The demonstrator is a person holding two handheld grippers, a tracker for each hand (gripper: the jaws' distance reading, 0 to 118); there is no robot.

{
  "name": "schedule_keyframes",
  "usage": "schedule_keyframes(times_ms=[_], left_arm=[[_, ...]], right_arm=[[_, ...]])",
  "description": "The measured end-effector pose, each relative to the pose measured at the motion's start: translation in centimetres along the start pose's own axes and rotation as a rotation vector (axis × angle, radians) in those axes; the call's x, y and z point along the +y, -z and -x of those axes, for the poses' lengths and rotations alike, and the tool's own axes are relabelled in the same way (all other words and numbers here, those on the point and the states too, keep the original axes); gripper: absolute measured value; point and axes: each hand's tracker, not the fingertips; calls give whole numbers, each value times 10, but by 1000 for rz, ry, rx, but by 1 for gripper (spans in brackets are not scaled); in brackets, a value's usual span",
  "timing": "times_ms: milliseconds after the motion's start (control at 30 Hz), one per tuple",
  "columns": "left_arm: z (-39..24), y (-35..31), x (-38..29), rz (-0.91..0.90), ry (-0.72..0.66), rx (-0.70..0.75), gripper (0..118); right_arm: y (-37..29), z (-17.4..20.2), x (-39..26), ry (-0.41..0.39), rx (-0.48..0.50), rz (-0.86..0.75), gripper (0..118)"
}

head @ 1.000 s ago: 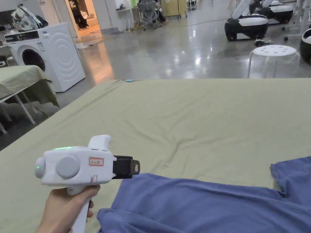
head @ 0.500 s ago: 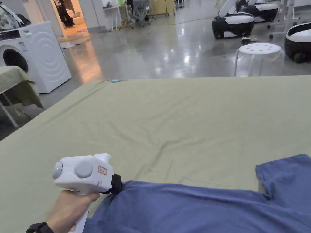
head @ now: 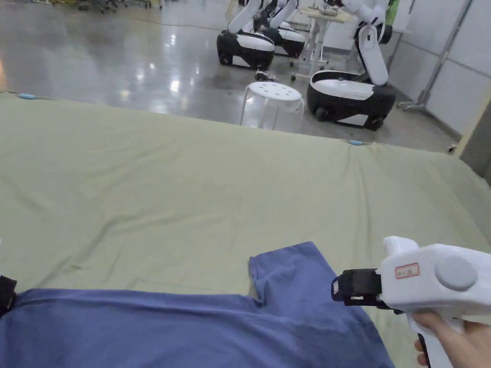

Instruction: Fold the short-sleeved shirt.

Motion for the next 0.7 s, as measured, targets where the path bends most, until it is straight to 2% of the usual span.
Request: schedule_keyframes(times_ms=[33,67,100,133,200,267,333,433,467,500,533,600,700], left_arm=[[-1,0,0,1,-3,-2,9],[-1,0,-1,-1,-2,1,9],[-1,0,-1,-2,-1,4,9],[1,4,0,-4,-1,5,9],[3,6,-1,-8,-2,4,9],[1,4,-4,-20,-5,4,9],[4,1,-4,-31,-25,-10,7],[10,-29,-16,-204,-47,-48,7],[14,-49,-22,-212,-41,-138,7],[16,-67,-30,-243,-20,-187,7],[11,-95,-46,-272,12,-183,7],[15,-134,-74,-343,28,-199,7],[27,-174,-127,-362,-45,-258,7]], right_arm=[[14,-3,4,-3,-42,35,85],[27,-6,7,4,-105,82,73],[38,-3,6,-10,-140,112,56],[44,-3,2,-20,-150,131,30],[48,1,-14,-13,-133,135,24],[44,7,-17,-31,-147,88,5],[43,7,-20,-76,-149,74,2],[3,11,-24,-37,-108,-29,1],[-17,9,-29,-46,-71,-77,1],[-36,9,-32,-37,5,-93,1],[-56,8,-41,-26,40,-118,1],[-91,5,-67,-22,74,-180,1],[-139,5,-121,3,93,-252,1]])
